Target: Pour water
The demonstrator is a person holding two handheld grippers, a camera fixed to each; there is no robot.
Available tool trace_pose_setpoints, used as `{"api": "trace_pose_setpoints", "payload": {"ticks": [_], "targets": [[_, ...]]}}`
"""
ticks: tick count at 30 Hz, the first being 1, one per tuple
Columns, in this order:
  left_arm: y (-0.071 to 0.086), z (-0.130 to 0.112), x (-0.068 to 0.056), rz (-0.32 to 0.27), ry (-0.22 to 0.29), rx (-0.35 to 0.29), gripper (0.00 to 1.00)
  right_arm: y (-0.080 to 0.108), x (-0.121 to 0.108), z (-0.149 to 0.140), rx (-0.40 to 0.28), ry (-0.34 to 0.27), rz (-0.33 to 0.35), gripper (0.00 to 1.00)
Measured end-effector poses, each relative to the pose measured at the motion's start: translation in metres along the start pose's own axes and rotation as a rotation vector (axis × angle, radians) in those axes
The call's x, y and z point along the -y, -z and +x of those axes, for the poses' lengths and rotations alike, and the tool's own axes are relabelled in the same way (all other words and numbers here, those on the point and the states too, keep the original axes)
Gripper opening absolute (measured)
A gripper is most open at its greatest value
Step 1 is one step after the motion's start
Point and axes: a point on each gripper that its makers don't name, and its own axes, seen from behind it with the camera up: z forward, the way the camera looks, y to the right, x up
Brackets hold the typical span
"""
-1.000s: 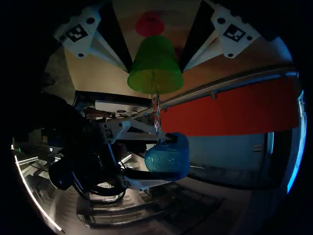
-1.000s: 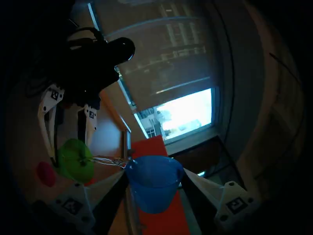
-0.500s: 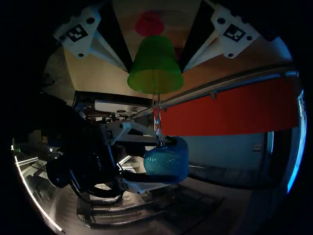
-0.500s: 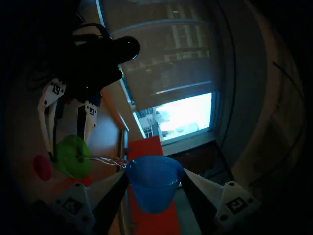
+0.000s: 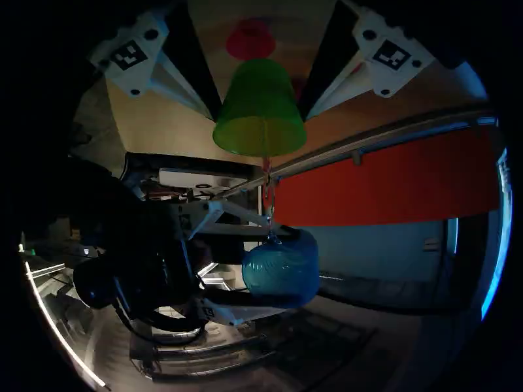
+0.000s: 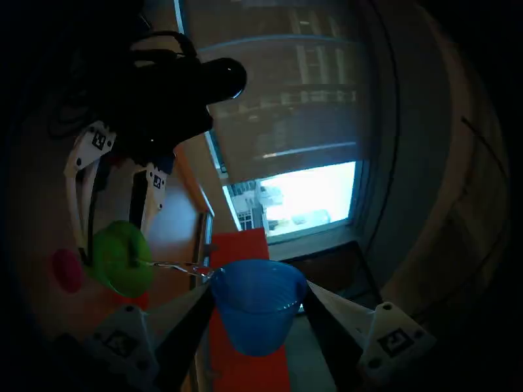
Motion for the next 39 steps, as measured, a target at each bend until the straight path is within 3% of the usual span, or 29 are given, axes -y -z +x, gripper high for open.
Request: {"api": "trace_pose_setpoints", "payload": {"ticks": [39], "targets": [[-0.001,0.006,-0.004,-0.007,-0.009,-0.007,0.82,0.005,-0.012,0.0,0.007,0.11,-0.032,0.9]]}}
